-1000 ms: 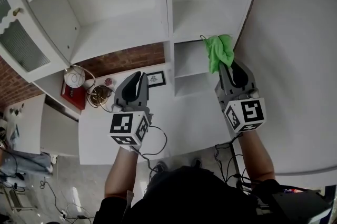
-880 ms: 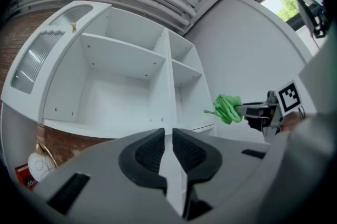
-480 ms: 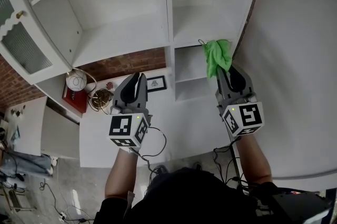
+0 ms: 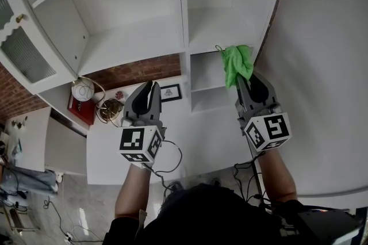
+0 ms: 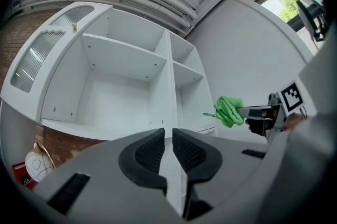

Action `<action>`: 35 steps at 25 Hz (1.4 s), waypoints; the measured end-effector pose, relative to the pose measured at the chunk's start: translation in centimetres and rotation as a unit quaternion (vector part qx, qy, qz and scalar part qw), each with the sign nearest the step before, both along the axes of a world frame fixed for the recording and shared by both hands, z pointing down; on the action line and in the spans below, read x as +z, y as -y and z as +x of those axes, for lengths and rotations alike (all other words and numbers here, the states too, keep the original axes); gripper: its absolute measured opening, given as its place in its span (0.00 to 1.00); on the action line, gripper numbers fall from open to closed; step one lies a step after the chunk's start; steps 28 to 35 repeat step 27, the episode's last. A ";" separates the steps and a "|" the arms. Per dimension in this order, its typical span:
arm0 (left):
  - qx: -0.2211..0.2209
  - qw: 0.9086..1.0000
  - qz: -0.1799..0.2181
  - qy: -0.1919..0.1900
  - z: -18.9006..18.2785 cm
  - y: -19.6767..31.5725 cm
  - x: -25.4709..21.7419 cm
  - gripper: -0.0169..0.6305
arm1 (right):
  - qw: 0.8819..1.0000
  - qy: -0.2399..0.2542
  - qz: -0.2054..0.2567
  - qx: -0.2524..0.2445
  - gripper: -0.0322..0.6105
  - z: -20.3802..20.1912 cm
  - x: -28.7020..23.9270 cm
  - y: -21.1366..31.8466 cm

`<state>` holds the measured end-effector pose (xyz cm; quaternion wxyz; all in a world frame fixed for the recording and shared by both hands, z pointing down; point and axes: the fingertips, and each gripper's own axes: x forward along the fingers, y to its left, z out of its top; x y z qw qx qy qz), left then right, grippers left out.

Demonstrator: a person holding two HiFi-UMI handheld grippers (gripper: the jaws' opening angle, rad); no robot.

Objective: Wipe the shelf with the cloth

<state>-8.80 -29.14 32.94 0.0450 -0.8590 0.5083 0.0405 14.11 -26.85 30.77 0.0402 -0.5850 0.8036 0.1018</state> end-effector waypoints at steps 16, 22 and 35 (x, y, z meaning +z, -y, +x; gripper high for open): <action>0.004 1.000 -0.010 0.000 0.3 0.9 0.6 0.10 | 1.000 -0.003 0.005 0.001 0.18 -0.2 0.2 0.4; 0.010 1.000 -0.010 0.001 0.3 1.2 0.7 0.10 | 1.000 -0.009 0.008 -0.002 0.18 -0.8 0.5 0.4; 0.012 1.000 -0.014 -0.001 0.0 1.6 0.9 0.10 | 1.000 -0.009 0.015 -0.003 0.18 -1.2 0.4 0.3</action>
